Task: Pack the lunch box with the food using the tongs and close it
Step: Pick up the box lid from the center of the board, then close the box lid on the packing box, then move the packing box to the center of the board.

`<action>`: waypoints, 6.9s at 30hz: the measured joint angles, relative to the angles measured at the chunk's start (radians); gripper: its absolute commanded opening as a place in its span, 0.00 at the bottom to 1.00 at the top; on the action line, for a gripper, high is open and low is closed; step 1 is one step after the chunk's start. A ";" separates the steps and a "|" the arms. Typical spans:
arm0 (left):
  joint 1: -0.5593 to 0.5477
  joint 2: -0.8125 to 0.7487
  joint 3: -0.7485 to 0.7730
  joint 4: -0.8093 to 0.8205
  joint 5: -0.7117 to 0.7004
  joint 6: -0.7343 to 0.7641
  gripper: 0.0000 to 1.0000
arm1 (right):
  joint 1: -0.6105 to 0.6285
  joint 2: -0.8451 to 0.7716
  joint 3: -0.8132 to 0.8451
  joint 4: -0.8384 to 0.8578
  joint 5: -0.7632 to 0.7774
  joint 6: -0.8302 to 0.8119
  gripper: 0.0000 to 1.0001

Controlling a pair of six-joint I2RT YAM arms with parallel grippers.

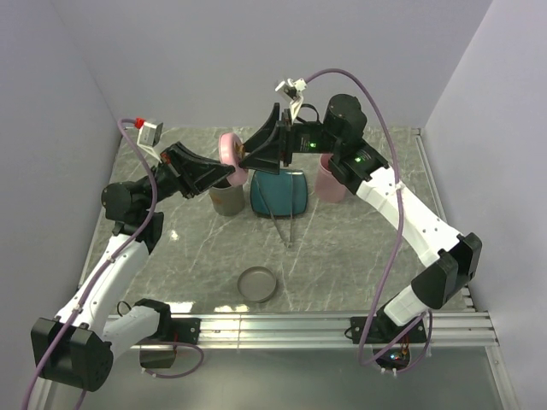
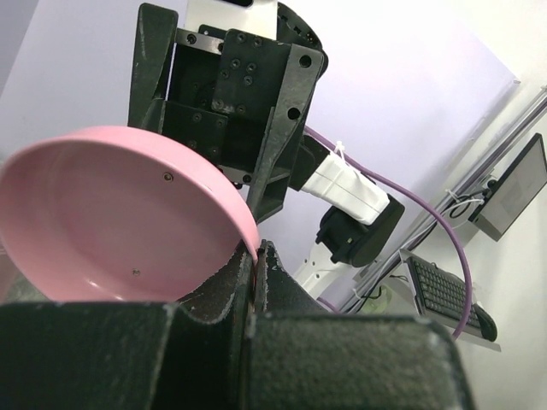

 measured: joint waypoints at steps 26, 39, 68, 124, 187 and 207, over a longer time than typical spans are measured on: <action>0.006 -0.003 0.000 -0.053 -0.024 0.027 0.38 | 0.024 0.014 0.086 -0.198 0.115 -0.189 0.00; 0.006 -0.010 0.060 -0.436 -0.062 0.266 0.99 | -0.166 -0.029 0.057 -0.277 0.158 -0.152 0.00; 0.011 0.116 0.449 -1.474 -0.376 1.093 0.99 | -0.475 0.438 0.476 -1.079 0.729 -0.507 0.00; 0.017 0.114 0.395 -1.436 -0.346 1.079 0.99 | -0.515 0.514 0.486 -1.123 0.579 -0.497 0.00; 0.037 0.113 0.333 -1.410 -0.320 1.058 0.99 | -0.465 0.554 0.548 -1.164 0.650 -0.569 0.00; 0.039 0.100 0.328 -1.410 -0.316 1.057 0.99 | -0.504 0.510 0.407 -1.078 0.490 -0.621 0.00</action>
